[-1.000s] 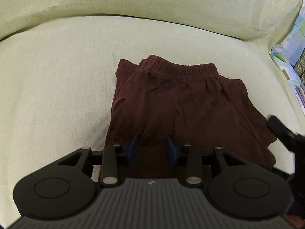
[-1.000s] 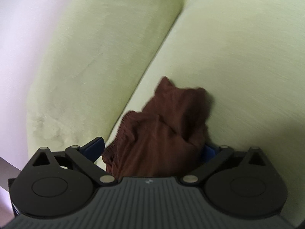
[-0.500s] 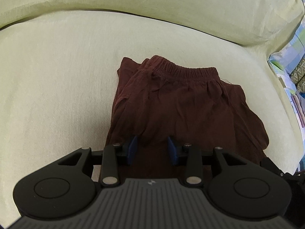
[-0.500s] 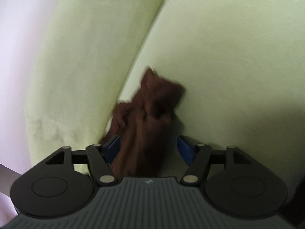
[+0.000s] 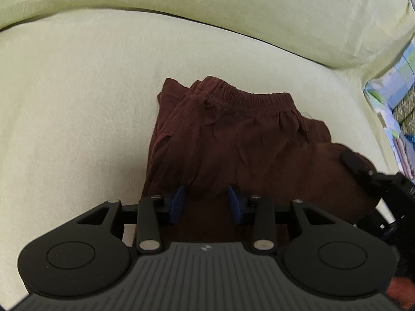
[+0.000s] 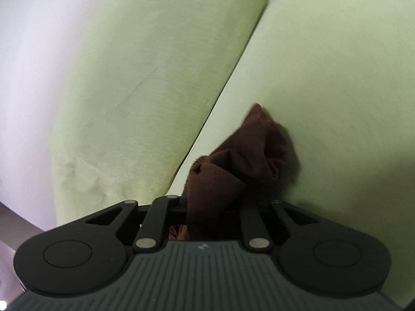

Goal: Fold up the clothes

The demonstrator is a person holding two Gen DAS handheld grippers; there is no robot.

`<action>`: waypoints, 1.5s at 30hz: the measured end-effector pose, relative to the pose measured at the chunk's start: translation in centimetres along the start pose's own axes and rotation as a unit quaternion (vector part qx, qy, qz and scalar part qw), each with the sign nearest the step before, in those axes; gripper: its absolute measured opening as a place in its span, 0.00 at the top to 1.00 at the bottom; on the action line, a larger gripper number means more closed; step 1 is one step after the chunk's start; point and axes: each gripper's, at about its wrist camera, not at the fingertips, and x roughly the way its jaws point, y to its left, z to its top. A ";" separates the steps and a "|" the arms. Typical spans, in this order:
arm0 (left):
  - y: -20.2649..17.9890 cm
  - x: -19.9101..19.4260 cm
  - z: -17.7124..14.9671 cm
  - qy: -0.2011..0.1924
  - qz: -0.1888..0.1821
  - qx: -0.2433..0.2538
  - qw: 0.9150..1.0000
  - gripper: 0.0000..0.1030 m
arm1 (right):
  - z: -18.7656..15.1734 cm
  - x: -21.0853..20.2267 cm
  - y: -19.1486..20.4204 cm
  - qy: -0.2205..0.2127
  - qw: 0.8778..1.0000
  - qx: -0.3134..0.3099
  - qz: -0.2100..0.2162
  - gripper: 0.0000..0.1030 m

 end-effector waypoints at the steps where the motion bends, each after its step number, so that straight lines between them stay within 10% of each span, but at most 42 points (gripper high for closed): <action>1: -0.2 0.1 0.3 0.002 -0.009 -0.010 1.000 0.57 | 0.7 0.2 0.5 0.005 1.000 -0.004 -0.002 0.89; 7: -0.4 -0.7 2.4 -0.017 -0.103 -0.090 0.990 0.57 | 6.9 2.0 8.3 0.006 0.991 -0.134 0.021 0.89; 9: 1.4 -2.5 2.3 -0.043 -0.107 -0.104 0.988 0.57 | 8.6 2.5 14.5 0.022 0.966 -0.255 0.033 0.89; 14: 10.4 -6.1 -0.5 -0.057 -0.060 -0.172 0.981 0.57 | 2.4 3.5 23.8 0.093 0.852 -0.515 0.017 0.89; 15: 12.7 -6.9 -1.6 -0.057 -0.042 -0.190 0.979 0.57 | -1.3 3.8 24.5 0.116 0.810 -0.575 0.011 0.89; 18: 18.3 -8.9 -5.0 -0.054 0.009 -0.233 0.971 0.57 | -10.7 4.6 22.6 0.176 0.733 -0.657 0.004 0.89; 23: 21.8 -10.5 -9.1 -0.039 0.039 -0.258 0.965 0.57 | -22.8 3.8 15.2 0.280 0.677 -0.680 -0.031 0.84; 25: 21.5 -10.7 -10.0 -0.035 0.036 -0.253 0.966 0.57 | -24.4 2.8 13.9 0.293 0.666 -0.685 -0.040 0.63; 31: 17.3 -10.0 -10.0 -0.045 -0.011 -0.233 0.971 0.57 | -17.6 -0.5 16.1 0.283 0.738 -0.613 0.017 0.39; 36: 13.4 -10.8 -10.3 -0.071 -0.004 -0.245 0.967 0.57 | -5.2 2.0 14.3 0.235 0.808 -0.539 -0.040 0.36; 41: 12.5 -11.7 -12.3 -0.097 0.009 -0.282 0.954 0.55 | 2.7 7.7 7.4 0.308 0.884 -0.348 -0.056 0.36; 45: 11.9 -11.4 -13.3 -0.098 0.026 -0.288 0.952 0.55 | 2.3 7.8 3.8 0.307 0.903 -0.292 -0.067 0.66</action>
